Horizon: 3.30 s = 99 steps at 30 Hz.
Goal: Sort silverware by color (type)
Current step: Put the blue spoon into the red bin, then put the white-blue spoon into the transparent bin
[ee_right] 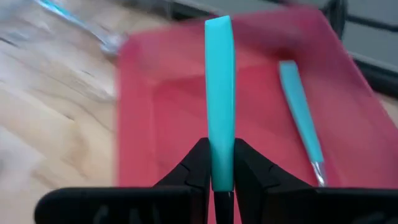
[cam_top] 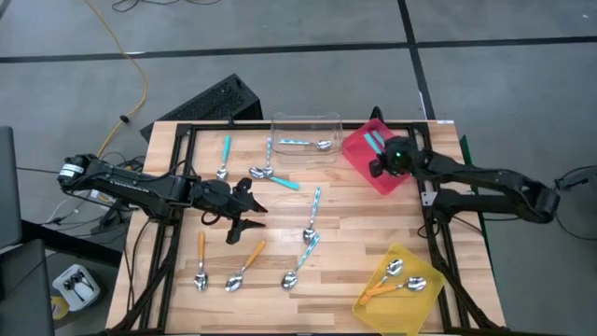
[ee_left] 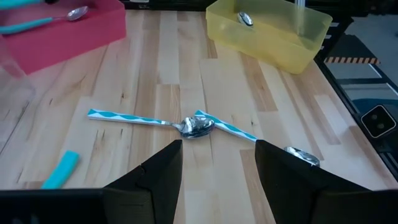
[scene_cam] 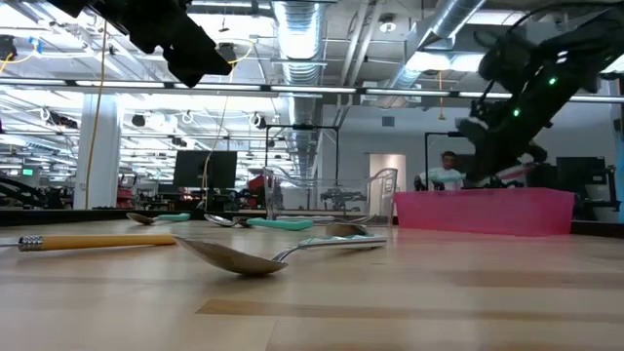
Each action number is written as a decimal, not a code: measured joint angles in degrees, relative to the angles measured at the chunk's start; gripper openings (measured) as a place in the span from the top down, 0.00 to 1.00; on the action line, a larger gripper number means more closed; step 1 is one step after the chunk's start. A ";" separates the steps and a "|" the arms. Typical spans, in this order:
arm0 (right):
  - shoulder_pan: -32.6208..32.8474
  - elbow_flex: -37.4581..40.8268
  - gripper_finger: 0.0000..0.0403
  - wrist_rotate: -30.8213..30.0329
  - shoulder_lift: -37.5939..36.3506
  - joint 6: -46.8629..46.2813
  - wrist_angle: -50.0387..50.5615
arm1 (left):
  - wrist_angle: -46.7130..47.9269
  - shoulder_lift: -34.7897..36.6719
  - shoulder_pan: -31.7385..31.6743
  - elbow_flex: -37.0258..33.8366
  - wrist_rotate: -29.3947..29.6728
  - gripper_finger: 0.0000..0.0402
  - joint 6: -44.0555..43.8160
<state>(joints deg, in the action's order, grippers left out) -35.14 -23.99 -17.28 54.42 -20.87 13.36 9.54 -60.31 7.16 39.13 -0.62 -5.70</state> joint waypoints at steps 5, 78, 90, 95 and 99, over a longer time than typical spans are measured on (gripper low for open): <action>-0.63 -3.08 0.83 -0.23 6.83 0.07 2.82 | 0.02 0.00 0.00 0.00 0.03 0.54 0.74; 3.85 -18.75 0.53 13.51 -12.79 4.85 13.27 | -4.58 -0.02 0.54 -0.02 -0.59 0.54 0.31; 19.93 -18.75 0.53 12.78 -12.09 0.77 12.24 | -7.57 -0.02 6.03 -0.02 0.02 0.54 -0.04; 26.19 -18.75 0.53 12.61 -8.15 1.32 6.62 | -9.24 -0.02 8.58 -0.02 1.44 0.54 0.22; 32.40 -18.75 0.53 12.59 -4.74 7.52 -2.80 | -12.73 -0.02 10.91 -0.02 1.18 0.54 1.74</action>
<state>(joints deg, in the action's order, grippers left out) -2.73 -42.74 -4.69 49.68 -13.35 10.56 -3.19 -60.34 18.06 39.11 0.55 -3.97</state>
